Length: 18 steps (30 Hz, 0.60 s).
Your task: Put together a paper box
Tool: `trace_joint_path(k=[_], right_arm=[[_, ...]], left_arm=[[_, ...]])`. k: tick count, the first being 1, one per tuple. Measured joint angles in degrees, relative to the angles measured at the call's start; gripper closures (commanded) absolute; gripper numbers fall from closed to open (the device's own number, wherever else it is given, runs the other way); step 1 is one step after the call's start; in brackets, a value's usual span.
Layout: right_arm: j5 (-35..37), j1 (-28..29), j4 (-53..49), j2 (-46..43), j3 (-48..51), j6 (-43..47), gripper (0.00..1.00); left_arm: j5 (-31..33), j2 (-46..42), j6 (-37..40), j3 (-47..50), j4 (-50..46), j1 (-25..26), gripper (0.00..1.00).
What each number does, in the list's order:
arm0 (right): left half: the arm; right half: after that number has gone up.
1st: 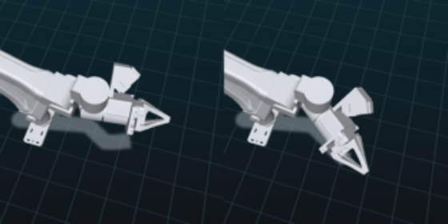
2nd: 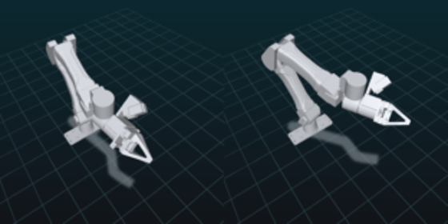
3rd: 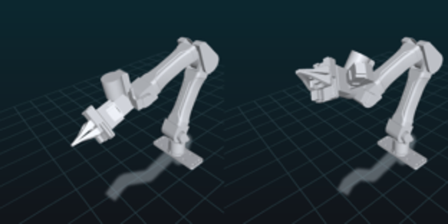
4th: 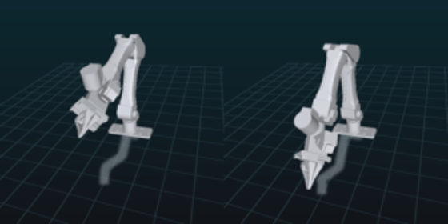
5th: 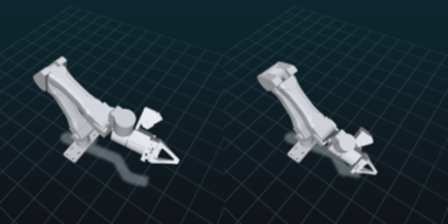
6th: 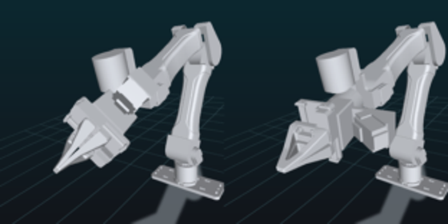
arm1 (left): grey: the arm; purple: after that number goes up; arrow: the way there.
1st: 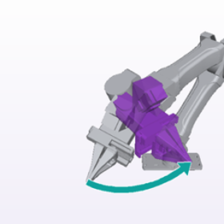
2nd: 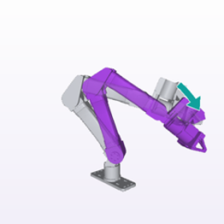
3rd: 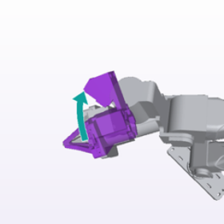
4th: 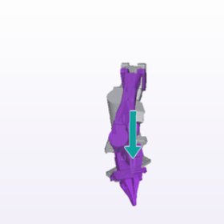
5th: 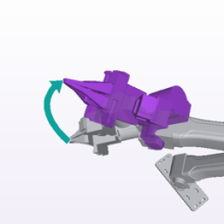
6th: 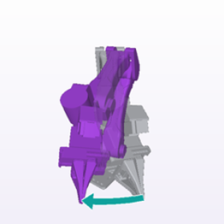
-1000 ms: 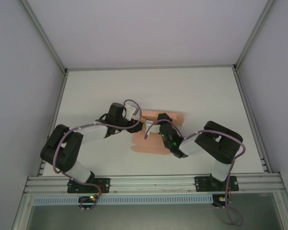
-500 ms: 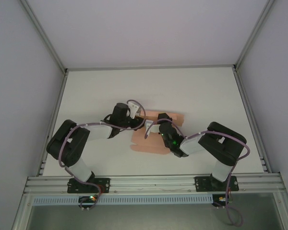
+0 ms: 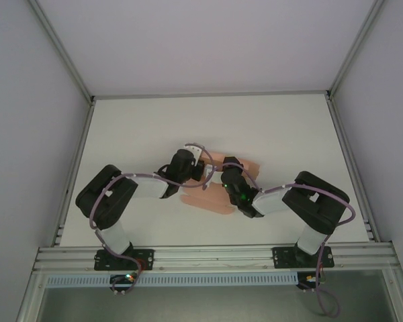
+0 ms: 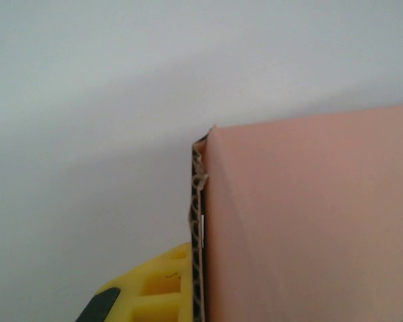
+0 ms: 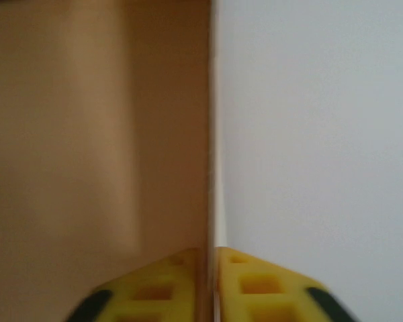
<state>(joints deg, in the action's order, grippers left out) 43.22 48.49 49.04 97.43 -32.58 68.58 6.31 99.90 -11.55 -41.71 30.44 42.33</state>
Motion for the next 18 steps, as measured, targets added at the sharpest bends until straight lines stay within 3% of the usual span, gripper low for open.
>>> trace_joint_path(k=[6,8,9,13,18], right_arm=[[-1.5,-0.5,-9.2,-3.7,0.1,-8.1,0.29],[-1.9,-1.6,-14.4,-8.0,0.0,-13.1,0.14],[-2.6,-2.2,-18.1,-10.9,-0.2,-16.3,0.0],[-10.5,-5.6,-32.7,-22.5,-2.3,-29.2,0.0],[-25.2,-12.0,-44.9,-38.6,-2.0,-41.3,0.0]], left_arm=[[1.0,0.5,0.0,-0.2,0.9,-0.1,1.0],[1.0,0.5,0.1,-0.2,0.9,-0.1,1.0],[1.0,0.5,0.1,-0.2,0.9,-0.1,1.0],[-2.4,0.1,-0.5,0.6,1.7,-1.4,1.0],[-14.3,-2.4,-8.1,6.4,7.4,-8.9,1.0]])
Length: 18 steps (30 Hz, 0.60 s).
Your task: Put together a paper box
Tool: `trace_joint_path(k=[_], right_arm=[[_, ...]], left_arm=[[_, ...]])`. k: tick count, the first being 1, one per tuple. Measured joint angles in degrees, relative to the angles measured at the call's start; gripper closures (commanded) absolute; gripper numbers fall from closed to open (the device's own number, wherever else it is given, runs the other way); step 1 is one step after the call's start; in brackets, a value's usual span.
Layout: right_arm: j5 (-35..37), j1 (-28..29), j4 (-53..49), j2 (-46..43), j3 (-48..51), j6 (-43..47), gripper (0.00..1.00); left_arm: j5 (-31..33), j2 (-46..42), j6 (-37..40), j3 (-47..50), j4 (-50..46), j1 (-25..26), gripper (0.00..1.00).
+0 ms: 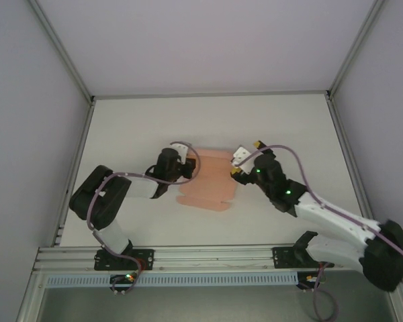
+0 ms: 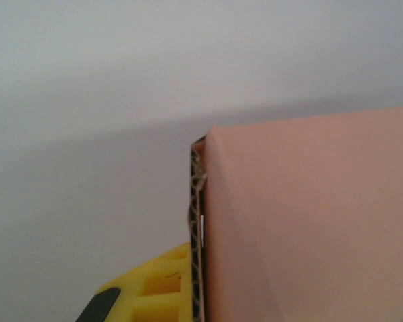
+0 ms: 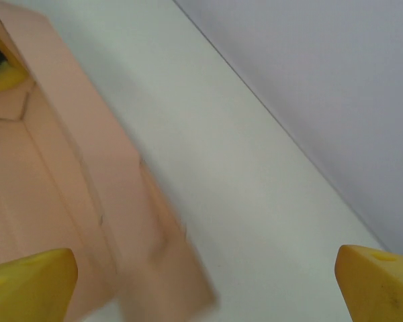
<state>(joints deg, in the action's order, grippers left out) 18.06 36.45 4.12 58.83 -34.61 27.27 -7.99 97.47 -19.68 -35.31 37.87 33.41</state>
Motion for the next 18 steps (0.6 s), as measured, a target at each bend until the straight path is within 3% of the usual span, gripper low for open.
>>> trace_joint_path(k=[5,11,18], right_arm=[[-12.6,-5.7,-5.8,-7.6,0.9,-7.1,0.0],[-21.3,-7.4,-10.6,0.5,-6.1,-13.6,0.03],[-26.6,-7.4,-10.6,5.6,-10.0,-16.3,0.32]], left_arm=[[-9.0,-0.2,-6.4,1.8,4.9,-5.5,1.0],[-14.3,-0.9,-7.1,-0.1,3.0,-3.8,1.0],[-15.9,-1.5,-7.1,-1.4,0.8,-2.7,1.0]])
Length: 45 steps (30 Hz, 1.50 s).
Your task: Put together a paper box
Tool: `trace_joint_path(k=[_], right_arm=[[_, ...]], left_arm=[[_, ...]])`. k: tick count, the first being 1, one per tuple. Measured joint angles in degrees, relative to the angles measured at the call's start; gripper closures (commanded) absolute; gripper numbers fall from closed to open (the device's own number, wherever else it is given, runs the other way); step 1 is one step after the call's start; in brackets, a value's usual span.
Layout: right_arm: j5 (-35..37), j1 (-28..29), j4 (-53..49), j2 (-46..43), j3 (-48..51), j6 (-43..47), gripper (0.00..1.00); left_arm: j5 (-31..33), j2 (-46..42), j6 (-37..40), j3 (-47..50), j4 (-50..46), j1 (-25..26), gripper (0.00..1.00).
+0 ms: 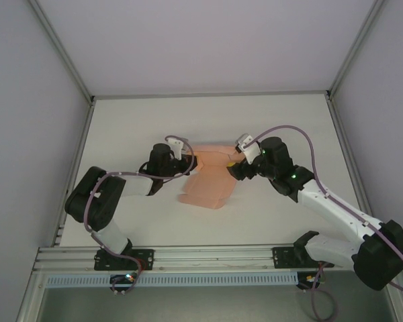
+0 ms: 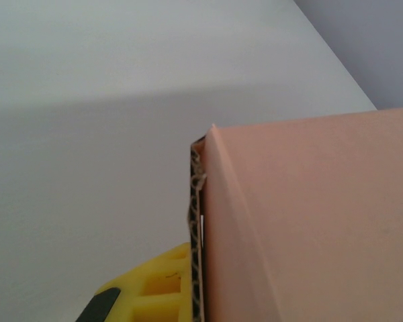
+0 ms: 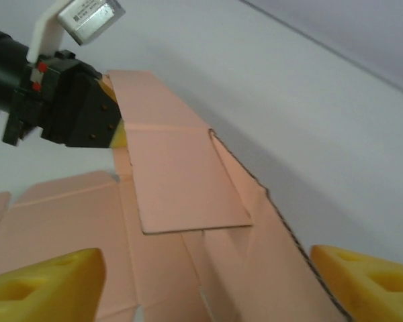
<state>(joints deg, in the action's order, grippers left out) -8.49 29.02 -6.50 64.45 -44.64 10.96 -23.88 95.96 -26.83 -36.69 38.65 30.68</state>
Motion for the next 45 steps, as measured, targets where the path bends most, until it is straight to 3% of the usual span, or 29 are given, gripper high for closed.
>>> trace_joint_path(k=[4,9,14,24,32,39,45], right_arm=[[-3.1,0.0,-0.2,1.7,0.0,-0.8,0.57],[-4.6,-0.1,-0.2,4.1,-0.2,-1.2,0.74],[-6.4,-0.3,0.1,4.7,-0.3,-2.0,0.99],[-13.7,-1.3,0.1,5.7,-1.0,-3.6,1.0],[-19.3,-2.2,-0.5,5.7,-1.3,-3.9,1.0],[-23.2,-3.2,-0.6,5.7,-1.3,-4.6,1.0],[-25.7,-4.2,-1.1,5.4,-1.3,-5.2,1.0]], left_arm=[[-2.0,0.0,-0.6,-0.2,0.4,0.0,1.0],[-3.3,0.5,-0.7,-1.0,0.3,-0.2,1.0],[-3.4,0.8,-0.7,-1.0,0.1,-0.3,0.96],[-8.2,3.5,-5.1,0.0,7.8,-2.8,0.82],[-10.1,3.7,-5.6,0.4,9.8,-3.0,0.82],[-12.2,3.7,-5.3,0.8,12.0,-3.0,0.74],[-13.0,3.7,-4.9,1.5,12.9,-3.0,0.77]])
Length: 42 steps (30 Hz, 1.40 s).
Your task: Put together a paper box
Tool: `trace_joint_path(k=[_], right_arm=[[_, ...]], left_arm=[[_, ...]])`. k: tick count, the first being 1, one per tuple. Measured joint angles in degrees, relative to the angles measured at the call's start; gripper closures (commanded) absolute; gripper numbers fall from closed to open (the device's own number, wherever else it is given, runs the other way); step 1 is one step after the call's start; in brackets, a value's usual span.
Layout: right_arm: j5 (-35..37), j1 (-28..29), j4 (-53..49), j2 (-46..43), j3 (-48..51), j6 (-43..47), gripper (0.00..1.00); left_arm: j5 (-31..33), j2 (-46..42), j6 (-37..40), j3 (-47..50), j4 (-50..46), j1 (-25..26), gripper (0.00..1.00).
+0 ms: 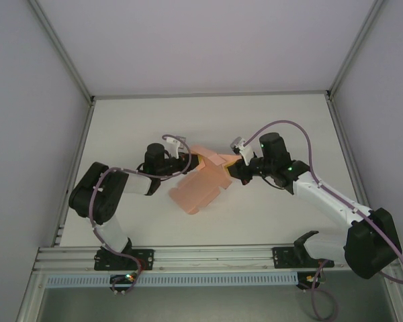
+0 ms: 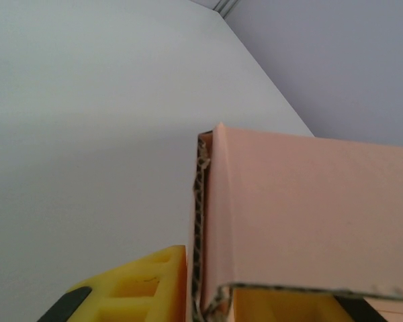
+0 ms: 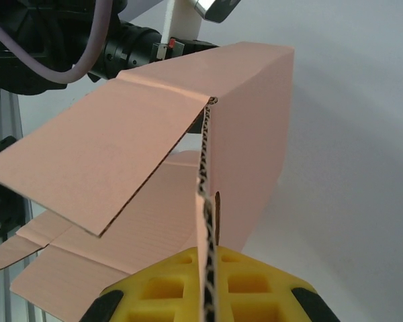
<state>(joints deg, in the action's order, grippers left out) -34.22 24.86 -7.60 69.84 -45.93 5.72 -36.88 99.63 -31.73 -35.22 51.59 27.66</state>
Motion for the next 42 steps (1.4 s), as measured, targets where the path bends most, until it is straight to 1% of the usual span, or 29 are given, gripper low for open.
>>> trace_joint_path(k=[2,5,10,12,17,21,25,28,29,30,33,34,35,37,39,41,42], right_arm=[[-1.0,-0.2,-0.2,-0.3,0.0,-0.2,1.0],[-2.3,-0.3,-0.1,-0.5,0.0,-0.4,1.0],[-4.0,-0.6,0.0,-1.4,0.0,-0.9,1.0],[-4.4,-0.8,0.1,-1.9,0.0,-1.1,1.0],[-6.4,-1.1,0.1,-2.3,0.0,-1.5,1.0],[-7.8,-1.4,0.1,-2.3,0.0,-1.5,1.0],[-9.1,-1.7,0.1,-2.3,0.0,-1.5,1.0],[-10.3,-1.9,0.1,-2.4,0.0,-1.5,1.0],[-10.8,-2.0,0.1,-2.5,0.0,-1.5,1.0],[-11.2,-2.0,0.1,-2.5,0.0,-1.5,1.0],[-12.2,-2.1,0.1,-2.5,0.0,-1.5,1.0],[-12.8,-2.1,0.1,-2.5,0.0,-1.5,1.0],[-13.1,-2.1,0.1,-2.6,0.0,-1.7,1.0],[-13.0,-2.2,0.0,-2.7,0.0,-1.9,1.0],[-13.0,-2.4,0.0,-2.7,0.0,-1.9,1.0],[-12.4,-2.7,-0.4,-2.9,0.0,-1.9,1.0],[-11.6,-2.8,-0.6,-3.1,0.0,-1.9,0.94]], left_arm=[[0.0,-0.1,0.5,0.0,0.2,0.1,0.73],[0.2,-0.7,0.9,0.0,0.2,0.6,0.71],[0.9,-1.1,1.5,0.0,0.1,0.9,0.7],[1.1,-1.4,1.9,0.0,-0.1,0.9,0.65],[0.9,-1.9,2.3,0.0,0.0,1.2,0.62],[0.4,-1.9,2.4,0.0,1.2,1.2,0.58],[0.3,-2.1,3.1,0.1,1.8,1.2,0.58],[-1.2,-2.6,3.4,0.4,2.1,1.2,0.58],[-1.9,-2.7,3.5,0.4,2.4,1.2,0.59],[-2.4,-2.7,3.5,0.4,2.8,1.2,0.64],[-3.2,-2.7,4.2,0.3,3.2,1.5,0.86],[-3.0,-2.7,4.5,0.3,2.9,1.6,0.95],[-2.5,-2.7,4.9,0.2,2.3,1.6,1.0],[-1.1,-3.1,6.2,-0.2,0.1,2.1,1.0],[1.9,-4.3,7.7,-1.0,-3.5,3.2,1.0],[7.2,-6.6,10.2,-2.4,-9.3,5.1,1.0],[10.7,-8.0,11.5,-3.4,-13.1,6.4,1.0]])
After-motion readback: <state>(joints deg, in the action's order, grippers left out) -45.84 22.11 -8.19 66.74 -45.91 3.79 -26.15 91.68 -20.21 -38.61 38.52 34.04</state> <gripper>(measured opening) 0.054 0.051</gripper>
